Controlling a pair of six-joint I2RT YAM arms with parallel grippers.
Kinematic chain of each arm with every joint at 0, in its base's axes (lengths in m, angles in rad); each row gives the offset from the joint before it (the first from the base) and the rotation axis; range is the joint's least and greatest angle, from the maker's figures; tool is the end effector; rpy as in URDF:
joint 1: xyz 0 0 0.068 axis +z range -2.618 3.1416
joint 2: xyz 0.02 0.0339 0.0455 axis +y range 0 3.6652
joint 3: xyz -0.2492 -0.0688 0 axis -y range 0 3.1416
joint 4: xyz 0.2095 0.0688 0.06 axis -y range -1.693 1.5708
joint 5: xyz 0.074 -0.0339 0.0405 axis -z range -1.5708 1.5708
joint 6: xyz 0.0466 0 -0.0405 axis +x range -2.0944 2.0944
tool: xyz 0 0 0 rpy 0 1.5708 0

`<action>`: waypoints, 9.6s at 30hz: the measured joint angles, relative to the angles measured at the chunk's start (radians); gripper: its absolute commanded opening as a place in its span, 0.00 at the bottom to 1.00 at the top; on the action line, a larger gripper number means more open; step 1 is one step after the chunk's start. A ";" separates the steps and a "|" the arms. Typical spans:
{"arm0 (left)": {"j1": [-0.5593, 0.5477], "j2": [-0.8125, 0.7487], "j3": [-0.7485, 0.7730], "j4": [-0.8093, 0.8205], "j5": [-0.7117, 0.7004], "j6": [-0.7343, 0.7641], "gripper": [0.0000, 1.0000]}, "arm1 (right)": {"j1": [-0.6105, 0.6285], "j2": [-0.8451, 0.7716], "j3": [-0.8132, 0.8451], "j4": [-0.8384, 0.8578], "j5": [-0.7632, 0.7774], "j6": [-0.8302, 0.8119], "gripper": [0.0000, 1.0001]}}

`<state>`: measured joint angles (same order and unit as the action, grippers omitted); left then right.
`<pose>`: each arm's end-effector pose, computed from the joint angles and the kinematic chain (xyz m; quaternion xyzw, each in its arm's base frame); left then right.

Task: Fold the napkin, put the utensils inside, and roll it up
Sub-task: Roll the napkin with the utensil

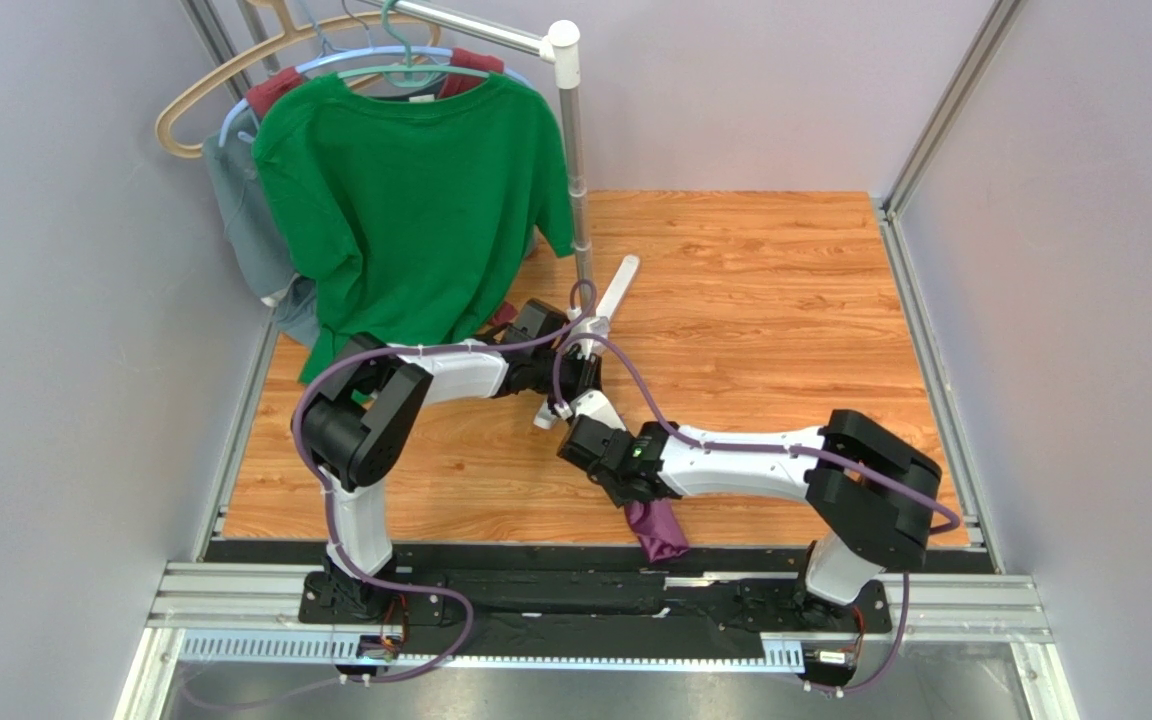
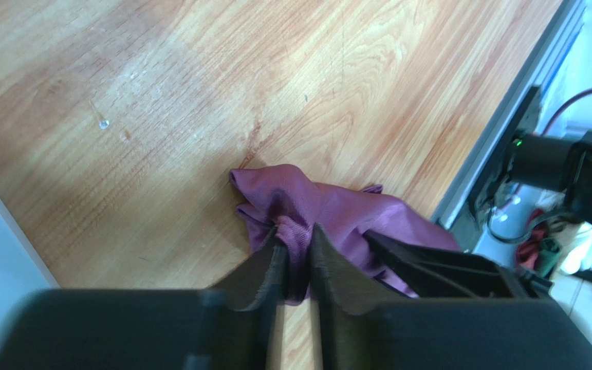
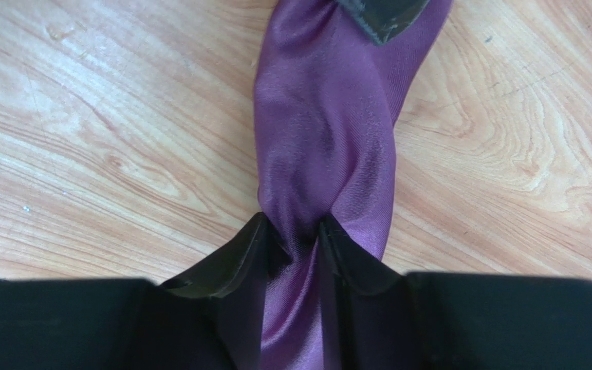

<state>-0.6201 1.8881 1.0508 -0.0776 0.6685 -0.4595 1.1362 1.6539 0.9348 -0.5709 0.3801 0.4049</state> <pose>0.2681 -0.2269 0.1472 0.1771 0.8830 -0.4228 0.1014 0.1295 0.2379 0.1563 -0.3230 0.9175 -0.0385 0.2289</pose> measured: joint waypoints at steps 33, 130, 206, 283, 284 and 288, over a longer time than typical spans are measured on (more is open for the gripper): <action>0.084 -0.183 -0.200 0.195 -0.043 -0.026 0.72 | -0.519 -0.149 -0.269 0.372 -0.927 -0.069 0.08; 0.089 -0.113 -0.195 0.286 0.085 -0.077 0.60 | -0.547 -0.197 -0.314 0.371 -0.950 -0.040 0.07; 0.031 0.010 -0.116 0.348 0.102 -0.146 0.68 | -0.240 -0.049 -0.040 0.064 -0.274 0.108 0.46; 0.602 -1.067 -0.043 -0.496 -0.351 0.121 0.93 | -1.041 -0.079 0.426 -0.141 -0.439 -0.285 0.97; 0.616 -1.081 -0.037 -0.501 -0.360 0.122 0.93 | -1.041 -0.119 0.414 -0.136 -0.440 -0.278 0.97; 0.647 -1.164 -0.019 -0.526 -0.415 0.131 0.97 | -1.039 -0.319 0.311 -0.117 -0.437 -0.248 0.97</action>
<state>0.0269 0.7246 1.0321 -0.6037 0.2535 -0.3283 0.0971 1.3354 1.2457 -0.6876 -0.0566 0.1570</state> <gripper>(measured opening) 0.947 0.972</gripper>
